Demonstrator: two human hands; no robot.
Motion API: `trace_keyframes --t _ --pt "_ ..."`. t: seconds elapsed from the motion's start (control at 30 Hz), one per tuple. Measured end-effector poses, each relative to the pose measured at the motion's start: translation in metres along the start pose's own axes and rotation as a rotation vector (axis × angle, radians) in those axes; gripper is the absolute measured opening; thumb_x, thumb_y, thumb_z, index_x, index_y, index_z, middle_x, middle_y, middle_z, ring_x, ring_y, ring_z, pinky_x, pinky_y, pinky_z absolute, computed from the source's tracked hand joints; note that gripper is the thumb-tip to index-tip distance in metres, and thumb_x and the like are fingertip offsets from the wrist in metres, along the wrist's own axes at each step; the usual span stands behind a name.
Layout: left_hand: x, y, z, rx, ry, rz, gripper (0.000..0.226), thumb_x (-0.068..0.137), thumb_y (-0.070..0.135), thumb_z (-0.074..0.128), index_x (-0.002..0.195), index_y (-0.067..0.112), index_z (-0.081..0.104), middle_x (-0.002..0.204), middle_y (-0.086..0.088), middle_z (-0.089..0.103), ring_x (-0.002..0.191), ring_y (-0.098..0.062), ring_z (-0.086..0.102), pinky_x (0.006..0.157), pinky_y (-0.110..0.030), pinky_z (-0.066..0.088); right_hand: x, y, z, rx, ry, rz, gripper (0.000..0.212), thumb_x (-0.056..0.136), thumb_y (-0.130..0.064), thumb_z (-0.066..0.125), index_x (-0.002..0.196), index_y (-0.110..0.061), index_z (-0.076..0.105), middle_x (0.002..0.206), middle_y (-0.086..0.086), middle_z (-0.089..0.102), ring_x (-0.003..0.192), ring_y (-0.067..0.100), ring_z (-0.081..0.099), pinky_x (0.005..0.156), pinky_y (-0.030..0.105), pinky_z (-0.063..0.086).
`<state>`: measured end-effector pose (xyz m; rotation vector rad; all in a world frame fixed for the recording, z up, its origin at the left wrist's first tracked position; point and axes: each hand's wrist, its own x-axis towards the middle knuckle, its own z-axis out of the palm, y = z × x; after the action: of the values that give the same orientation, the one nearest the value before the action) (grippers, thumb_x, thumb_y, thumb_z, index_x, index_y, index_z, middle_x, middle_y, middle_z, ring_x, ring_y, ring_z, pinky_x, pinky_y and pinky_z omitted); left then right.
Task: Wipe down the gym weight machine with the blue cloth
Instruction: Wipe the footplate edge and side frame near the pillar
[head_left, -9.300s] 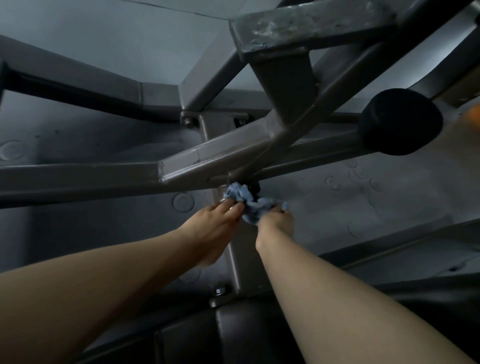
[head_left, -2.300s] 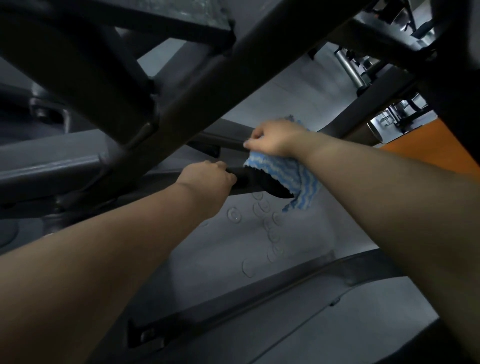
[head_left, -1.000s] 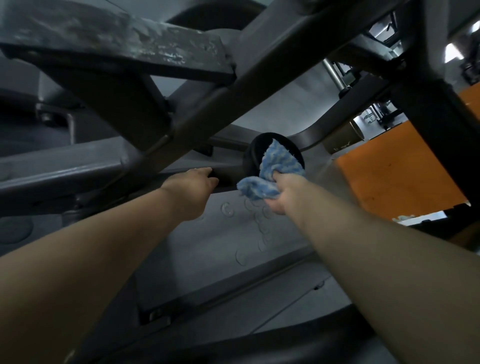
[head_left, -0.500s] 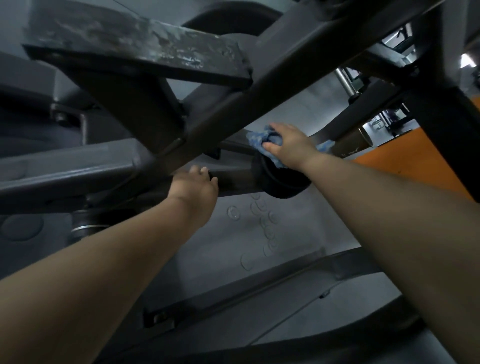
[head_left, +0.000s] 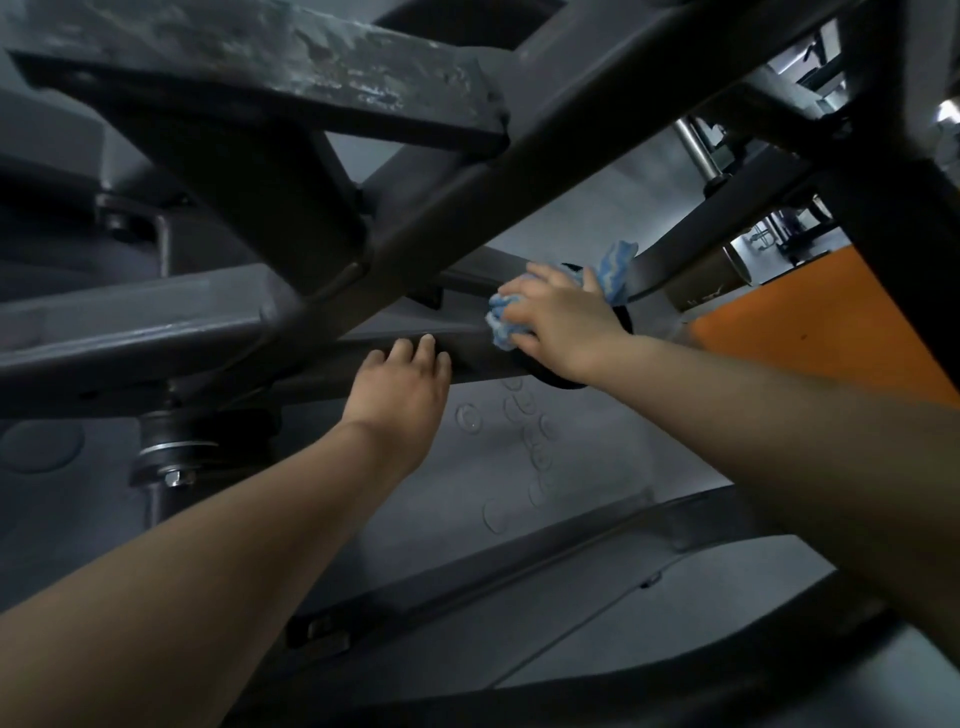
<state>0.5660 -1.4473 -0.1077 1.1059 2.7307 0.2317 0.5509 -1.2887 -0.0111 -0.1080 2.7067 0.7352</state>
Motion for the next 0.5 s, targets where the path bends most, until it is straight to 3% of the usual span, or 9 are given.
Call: trace_keyframes --t 0.17,0.27,0.33,0.4,0.47,0.5 --pt "-0.001 -0.004 0.001 0.042 -0.011 0.028 0.078 0.090 0.020 0.051 0.150 0.010 0.001 0.157 -0.014 0.000 0.139 -0.028 0.020 0.109 -0.036 0.029 -0.030 0.017 0.008 -0.321 -0.131 -0.278 0.028 0.092 -0.036 0.053 0.118 -0.031 0.062 0.157 -0.006 0.013 0.145 0.031 -0.001 0.107 0.068 0.011" --pt "-0.001 -0.004 0.001 0.048 -0.029 0.035 0.077 0.092 0.019 0.049 0.150 0.010 0.000 0.157 -0.014 -0.001 0.139 -0.029 0.019 0.110 -0.036 0.028 -0.048 0.034 0.013 -0.442 -0.140 -0.395 0.014 0.075 -0.023 0.074 0.088 -0.028 0.072 0.155 0.006 0.024 0.139 0.048 0.016 0.097 0.074 0.027" --pt "-0.001 -0.007 0.002 0.044 -0.028 0.040 0.076 0.092 0.019 0.047 0.150 0.011 -0.001 0.157 -0.012 -0.002 0.139 -0.028 0.018 0.111 -0.035 0.027 -0.058 0.044 0.012 -0.419 -0.099 -0.428 0.011 0.068 -0.016 0.079 0.075 -0.022 0.072 0.152 0.012 0.031 0.133 0.054 0.026 0.090 0.069 0.040" --pt "-0.002 -0.009 0.003 0.029 -0.019 0.040 0.075 0.092 0.019 0.046 0.150 0.012 0.000 0.157 -0.011 -0.001 0.140 -0.027 0.017 0.111 -0.035 0.026 -0.068 0.048 0.012 -0.431 -0.106 -0.439 0.010 0.080 -0.013 0.068 0.088 -0.018 0.072 0.157 0.012 0.014 0.138 0.053 0.013 0.096 0.058 0.043" --pt "-0.003 -0.009 0.004 0.018 -0.022 0.040 0.073 0.093 0.019 0.045 0.150 0.013 0.000 0.157 -0.011 -0.001 0.140 -0.027 0.017 0.112 -0.035 0.026 -0.079 0.057 0.012 -0.386 -0.217 -0.243 0.024 0.093 -0.014 0.050 0.113 -0.017 0.063 0.158 0.011 -0.006 0.143 0.044 0.001 0.102 0.044 0.041" --pt "-0.002 -0.008 0.003 0.018 -0.027 0.038 0.073 0.093 0.019 0.046 0.150 0.013 0.001 0.157 -0.011 -0.001 0.140 -0.027 0.017 0.111 -0.035 0.026 -0.083 0.063 0.011 -0.265 -0.234 -0.085 0.028 0.096 -0.015 0.047 0.121 -0.014 0.059 0.158 0.013 0.000 0.143 0.040 0.009 0.099 0.038 0.043"
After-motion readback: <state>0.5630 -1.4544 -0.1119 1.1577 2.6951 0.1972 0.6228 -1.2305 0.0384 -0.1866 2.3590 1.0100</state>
